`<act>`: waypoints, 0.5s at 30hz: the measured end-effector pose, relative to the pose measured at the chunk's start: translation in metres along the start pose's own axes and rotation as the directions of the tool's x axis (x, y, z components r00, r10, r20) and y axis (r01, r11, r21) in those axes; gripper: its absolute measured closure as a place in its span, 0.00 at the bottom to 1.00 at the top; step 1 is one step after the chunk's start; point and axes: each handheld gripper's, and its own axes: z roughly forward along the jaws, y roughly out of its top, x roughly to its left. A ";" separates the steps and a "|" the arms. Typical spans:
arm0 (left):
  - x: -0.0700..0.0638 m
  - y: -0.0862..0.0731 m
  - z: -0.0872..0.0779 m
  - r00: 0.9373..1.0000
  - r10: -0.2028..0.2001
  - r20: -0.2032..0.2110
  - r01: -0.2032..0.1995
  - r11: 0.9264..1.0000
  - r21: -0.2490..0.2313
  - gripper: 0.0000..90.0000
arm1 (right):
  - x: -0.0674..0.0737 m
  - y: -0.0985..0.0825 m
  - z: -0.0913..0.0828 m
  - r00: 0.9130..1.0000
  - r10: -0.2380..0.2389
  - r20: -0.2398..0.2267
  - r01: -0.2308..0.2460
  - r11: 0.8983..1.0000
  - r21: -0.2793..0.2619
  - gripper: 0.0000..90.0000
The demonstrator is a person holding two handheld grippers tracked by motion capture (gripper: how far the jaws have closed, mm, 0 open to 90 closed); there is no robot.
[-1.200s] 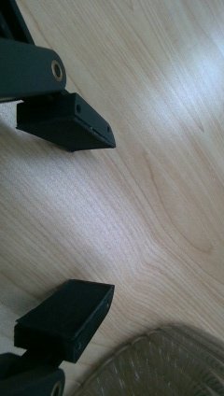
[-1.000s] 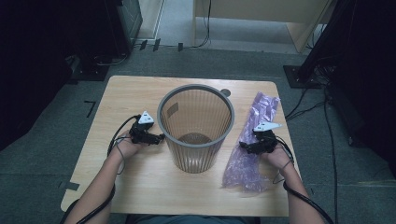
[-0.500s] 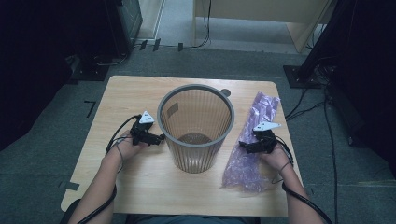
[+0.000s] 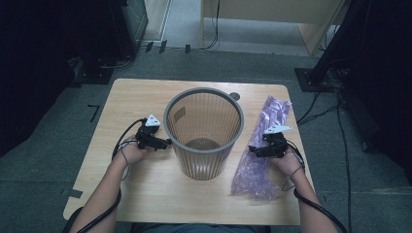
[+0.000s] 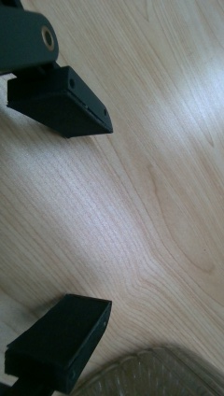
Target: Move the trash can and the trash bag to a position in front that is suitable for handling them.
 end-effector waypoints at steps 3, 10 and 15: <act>0.001 0.003 -0.001 0.999 -0.045 0.007 0.045 0.999 0.017 0.15 | 0.000 0.001 -0.001 1.000 0.001 -0.001 -0.001 1.000 0.008 0.17; 0.003 0.006 -0.007 0.995 -0.095 0.031 0.094 0.994 0.051 0.17 | -0.002 0.003 -0.004 1.000 0.022 -0.004 -0.022 0.999 0.029 0.22; 0.001 0.009 -0.013 0.998 -0.050 0.049 0.048 0.998 0.042 0.17 | -0.002 0.005 -0.007 0.999 0.033 -0.006 -0.033 0.999 0.017 0.23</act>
